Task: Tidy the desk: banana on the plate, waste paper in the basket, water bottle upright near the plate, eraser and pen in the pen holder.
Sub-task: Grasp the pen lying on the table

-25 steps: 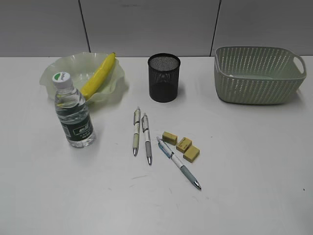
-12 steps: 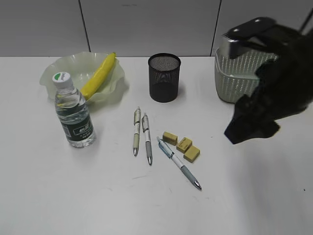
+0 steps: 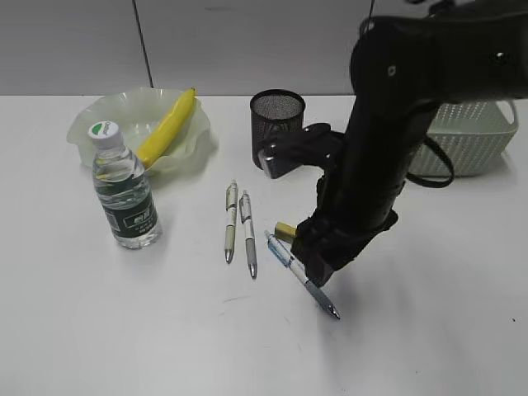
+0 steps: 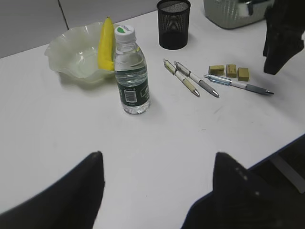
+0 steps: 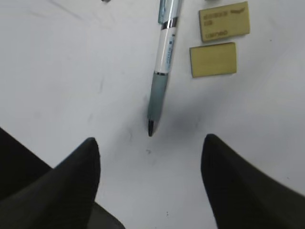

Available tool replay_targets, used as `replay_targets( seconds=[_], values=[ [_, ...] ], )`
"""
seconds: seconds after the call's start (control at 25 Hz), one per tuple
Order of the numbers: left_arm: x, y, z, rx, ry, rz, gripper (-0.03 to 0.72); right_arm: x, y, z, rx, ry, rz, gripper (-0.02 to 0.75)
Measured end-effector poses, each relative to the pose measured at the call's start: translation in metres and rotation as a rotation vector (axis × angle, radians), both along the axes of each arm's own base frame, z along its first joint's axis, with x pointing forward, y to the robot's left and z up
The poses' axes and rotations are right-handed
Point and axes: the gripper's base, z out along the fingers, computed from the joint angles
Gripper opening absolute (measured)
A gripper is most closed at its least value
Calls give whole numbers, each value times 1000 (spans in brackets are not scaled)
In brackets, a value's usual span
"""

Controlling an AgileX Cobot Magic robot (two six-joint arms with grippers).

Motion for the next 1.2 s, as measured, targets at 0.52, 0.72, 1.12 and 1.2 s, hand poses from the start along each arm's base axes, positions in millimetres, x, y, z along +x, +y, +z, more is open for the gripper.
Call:
replay_targets(
  seconds=[0.52,0.72,1.12,1.2],
  values=[
    [0,0,0,0,0,0,508,14,11,-45,-7,-7,-16,486],
    [0,0,0,0,0,0,503,15,13,-58,-21,5,-11,486],
    [0,0,0,0,0,0,503,16,13,-71,-51,30,-2,148],
    [0,0,0,0,0,0,503,15,14,-72,-51,32,-2,100]
  ],
)
